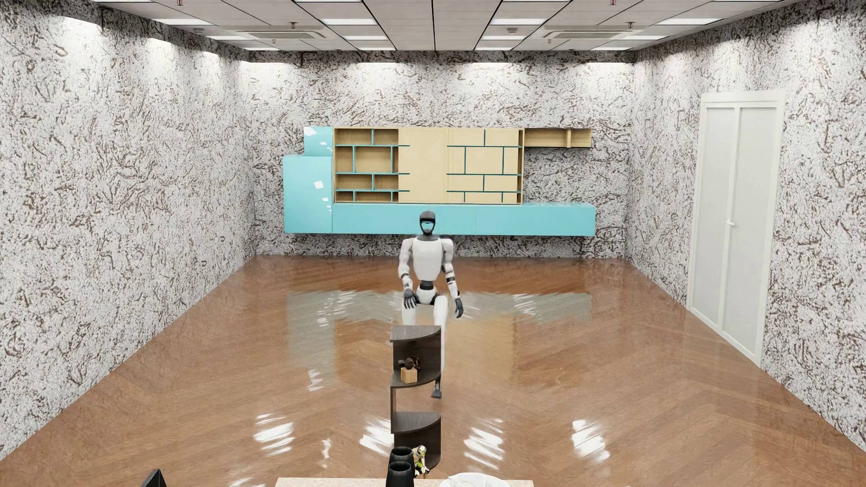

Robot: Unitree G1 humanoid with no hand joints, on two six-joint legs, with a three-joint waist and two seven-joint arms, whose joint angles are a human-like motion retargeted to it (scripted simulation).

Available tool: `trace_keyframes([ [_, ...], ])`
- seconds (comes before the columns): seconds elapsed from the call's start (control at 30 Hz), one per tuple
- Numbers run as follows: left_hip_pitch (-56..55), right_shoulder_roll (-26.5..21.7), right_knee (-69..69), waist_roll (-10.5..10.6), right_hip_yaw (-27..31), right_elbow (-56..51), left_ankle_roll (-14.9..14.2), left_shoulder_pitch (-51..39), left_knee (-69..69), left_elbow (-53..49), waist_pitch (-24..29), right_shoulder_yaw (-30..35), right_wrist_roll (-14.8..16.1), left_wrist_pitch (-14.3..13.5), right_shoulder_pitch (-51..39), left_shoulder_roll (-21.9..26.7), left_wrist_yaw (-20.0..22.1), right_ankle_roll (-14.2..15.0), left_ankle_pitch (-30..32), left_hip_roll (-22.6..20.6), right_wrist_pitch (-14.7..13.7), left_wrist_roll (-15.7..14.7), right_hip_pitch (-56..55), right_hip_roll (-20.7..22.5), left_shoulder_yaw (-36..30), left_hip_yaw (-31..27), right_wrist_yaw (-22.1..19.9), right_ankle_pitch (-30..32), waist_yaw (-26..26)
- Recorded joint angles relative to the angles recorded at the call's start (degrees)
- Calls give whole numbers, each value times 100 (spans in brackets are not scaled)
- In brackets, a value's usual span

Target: Walk towards the shelves

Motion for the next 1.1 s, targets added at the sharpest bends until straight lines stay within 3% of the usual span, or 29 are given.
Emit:
trace_keyframes([
  [0.07,35,-107,82,2,217,-752,176,221,-798,94,-13,41,267,83,-193,-81,-156,169,-27,166,-246,45,717,-107,102,623,-452,-128,115],
  [0.1,2,-245,488,2,229,-1073,632,273,-81,204,3,21,335,151,-52,-85,-266,244,198,240,-268,165,905,-236,47,1009,-579,238,144],
  [0.13,-91,-421,1236,-27,228,-1342,1049,278,819,354,40,-34,344,208,238,-85,-366,268,333,184,-208,323,886,-447,-61,1009,-629,1005,175],
  [0.17,-43,-563,2371,-69,237,-1517,1230,236,1579,504,90,-154,375,237,659,-65,-466,442,17,81,-76,498,573,-671,-197,1010,-651,2161,176],
  [0.2,172,-627,3698,-123,175,-1529,1211,152,1996,603,142,-321,485,213,1132,-12,-581,653,-515,-59,120,666,4,-949,-351,1032,-661,3131,142],
  [0.23,512,-630,4796,-193,131,-1316,1149,39,2101,617,186,-463,639,118,1538,49,-667,514,-930,-244,373,790,-725,-1230,-494,1053,-617,3318,61],
  [0.27,929,-598,5469,-261,128,-880,1097,-94,1990,549,209,-526,753,-23,1845,117,-658,68,-1230,-438,672,843,-1504,-1342,-584,1026,-491,2861,-60],
  [0.3,1376,-576,5621,-303,2,-299,1033,-241,1784,445,205,-486,760,-165,2108,186,-565,-188,-1462,-607,988,840,-2222,-1413,-633,926,-286,2478,-195],
  [0.37,2199,-710,4599,-309,-381,808,949,-555,1552,232,158,-113,466,-439,2739,314,-418,-330,-1908,-841,1364,871,-3302,-1347,-846,673,451,2003,-450],
  [0.43,2868,-991,2316,-280,-693,1145,994,-827,1767,-124,89,13,258,-925,3665,507,-469,-172,-2526,-947,1201,883,-3859,-1265,-1301,597,1418,1996,-631],
  [0.47,3215,-1063,876,-279,-723,1025,1013,-901,1925,-395,46,-352,378,-1237,4260,626,-467,122,-2858,-987,1067,802,-3909,-1197,-1564,550,1624,2191,-688],
  [0.5,3543,-1013,-273,-294,-745,818,990,-914,2193,-699,3,-922,589,-1513,4893,761,-435,507,-3097,-977,990,660,-3863,-1190,-1800,514,1555,2412,-729],
  [0.53,3718,-825,-506,-318,-941,621,897,-887,2799,-1007,-18,-1488,780,-1697,5444,910,-405,291,-3036,-864,954,457,-3871,-1270,-1941,485,1277,2949,-758],
  [0.57,3619,-573,215,-308,-1018,543,642,-843,3806,-1283,7,-1886,875,-1736,5768,1010,-352,-269,-2454,-661,962,211,-4048,-1345,-1910,373,904,3779,-795],
  [0.6,3283,-373,1228,-254,-975,644,-36,-786,4966,-1456,71,-2077,848,-1608,5759,946,-137,-681,-1379,-487,1056,-34,-4242,-1363,-1665,176,575,3550,-835],
  [0.63,2851,-298,1985,-188,-937,862,-738,-741,5956,-1449,147,-2116,703,-1352,5455,686,350,-659,-494,-378,1238,-218,-4331,-1399,-1283,36,431,3067,-875],
  [0.67,2428,-299,2279,-130,-880,1045,-868,-754,6599,-1261,211,-2056,448,-1045,4952,392,976,-577,-319,-132,1397,-301,-4262,-1372,-951,141,496,2730,-904],
  [0.7,2034,-311,2175,-83,-790,1037,-717,-828,6866,-939,248,-1951,134,-790,4376,239,1380,-482,-631,182,1423,-273,-4066,-1254,-826,334,581,2579,-892],
  [0.73,1680,-275,1865,-41,-664,766,-466,-914,6783,-569,261,-1853,-103,-678,3844,272,1338,-386,-902,513,1310,-137,-3820,-1079,-900,595,462,2562,-852],
  [0.77,1379,-191,1499,-2,-524,345,-174,-946,6406,-256,260,-1817,-150,-708,3430,415,1018,-293,-1184,769,985,70,-3565,-897,-1054,811,127,2573,-801],
  [0.83,1065,-41,876,45,-238,-502,-244,-870,4770,13,232,-1726,220,-791,2818,698,441,-114,-1460,961,49,360,-3128,-652,-1193,989,-412,2570,-701],
  [0.87,1125,-28,666,61,-71,-974,-377,-848,3578,47,205,-1574,382,-741,2569,768,267,-29,-1337,968,-288,381,-2992,-567,-1153,1022,-429,2565,-648],
  [0.9,1312,-53,491,79,127,-1454,-325,-829,2591,45,173,-1408,437,-653,2324,777,133,49,-1120,950,-514,345,-2901,-501,-1062,1117,-365,2570,-592],
  [0.93,1534,-64,444,104,306,-1894,-78,-822,2232,47,149,-1282,435,-514,2107,755,63,124,-1212,950,-673,294,-2879,-425,-929,1323,-323,2550,-549],
  [1.03,2075,26,471,123,641,-2613,312,-1039,1524,423,125,-1369,611,22,1945,545,125,317,-1354,787,-803,313,-2868,-416,-759,1919,-488,2533,-479],
  [1.1,2360,68,291,47,716,-2400,343,-1210,1010,711,116,-1449,578,71,2054,579,-158,618,-1218,610,-547,640,-2763,-507,-1147,2121,-538,2535,-502],
])
